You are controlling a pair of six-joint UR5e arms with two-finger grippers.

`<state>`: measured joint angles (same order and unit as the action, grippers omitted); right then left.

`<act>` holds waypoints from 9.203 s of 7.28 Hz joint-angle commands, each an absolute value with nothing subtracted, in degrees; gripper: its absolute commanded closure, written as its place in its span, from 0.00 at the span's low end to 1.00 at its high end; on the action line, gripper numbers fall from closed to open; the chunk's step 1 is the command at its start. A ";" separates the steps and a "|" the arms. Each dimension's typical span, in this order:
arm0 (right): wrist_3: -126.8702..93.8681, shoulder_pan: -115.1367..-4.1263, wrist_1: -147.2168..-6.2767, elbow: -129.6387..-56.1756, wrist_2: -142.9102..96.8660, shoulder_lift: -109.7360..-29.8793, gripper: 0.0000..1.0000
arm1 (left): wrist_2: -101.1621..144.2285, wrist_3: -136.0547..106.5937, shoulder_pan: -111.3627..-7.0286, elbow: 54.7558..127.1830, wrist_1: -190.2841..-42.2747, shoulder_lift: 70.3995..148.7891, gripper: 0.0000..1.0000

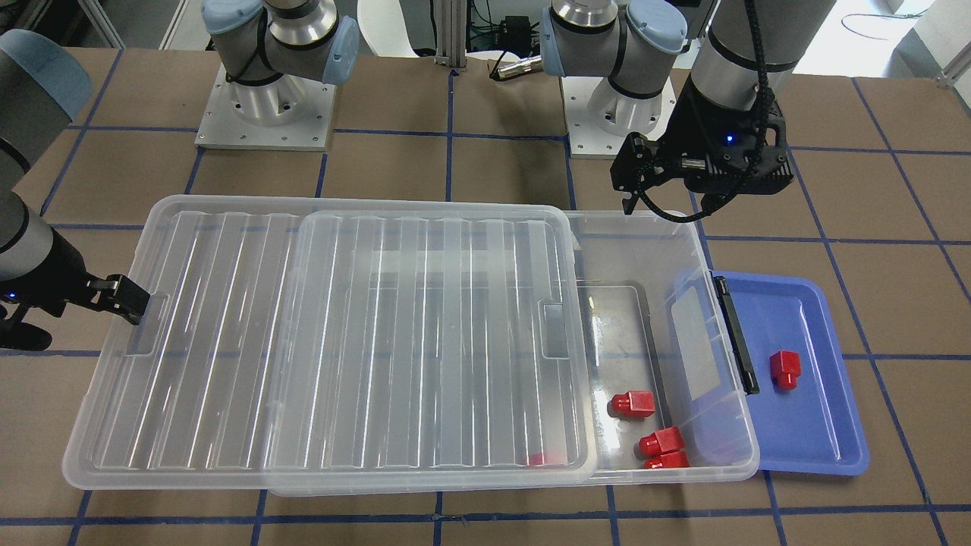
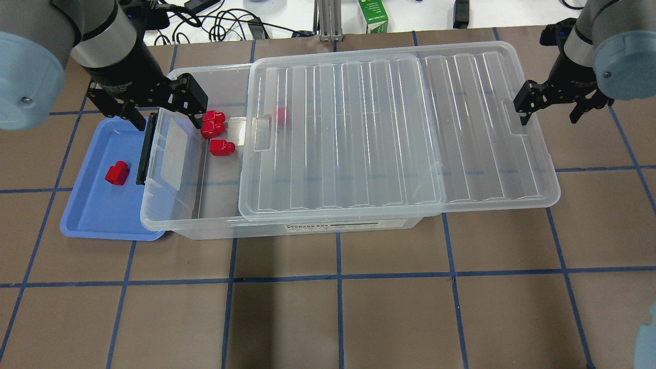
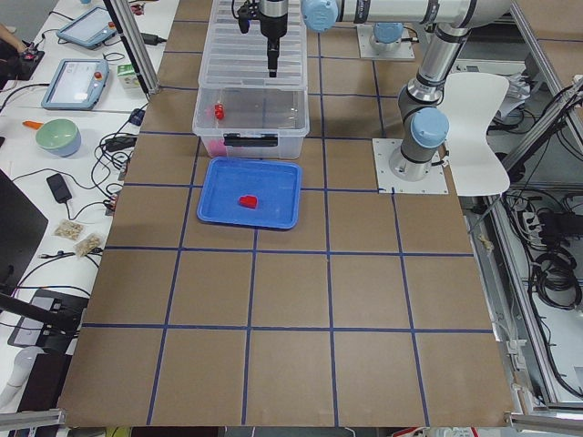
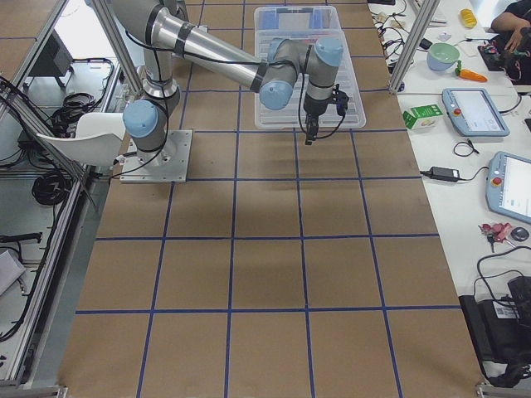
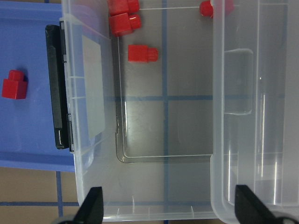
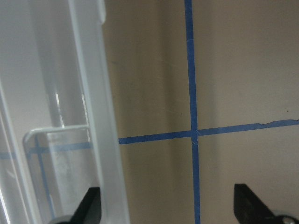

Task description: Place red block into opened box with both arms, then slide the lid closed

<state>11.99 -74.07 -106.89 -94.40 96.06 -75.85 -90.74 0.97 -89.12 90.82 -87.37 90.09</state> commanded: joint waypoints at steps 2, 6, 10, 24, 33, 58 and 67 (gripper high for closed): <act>12.83 -73.74 -106.88 -94.39 96.33 -75.85 0.00 | -90.70 0.97 -89.12 90.88 -87.36 90.09 0.00; 13.98 -72.33 -106.61 -94.31 95.89 -76.55 0.00 | -90.79 0.97 -89.12 90.79 -87.36 90.09 0.00; 13.89 -73.04 -92.52 -84.93 94.13 -80.40 0.00 | -90.88 0.97 -89.12 90.79 -87.36 90.17 0.00; 11.87 -74.09 -84.46 -82.44 93.95 -87.10 0.00 | -86.92 52.63 -60.39 99.84 -62.06 107.82 0.00; 12.48 -74.09 -83.94 -82.97 94.22 -86.66 0.00 | -87.27 48.51 -58.54 103.10 -53.53 116.72 0.64; 12.21 -73.65 -84.46 -84.99 94.75 -85.34 0.00 | -86.48 7.13 -85.52 115.92 -52.04 103.88 1.00; 13.70 -73.48 -90.94 -84.99 94.74 -79.38 0.00 | -86.66 7.47 -85.43 114.71 -51.49 103.46 0.00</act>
<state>13.08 -73.48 -87.71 -84.96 94.55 -81.51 -86.65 7.52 -85.35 115.92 -50.80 104.76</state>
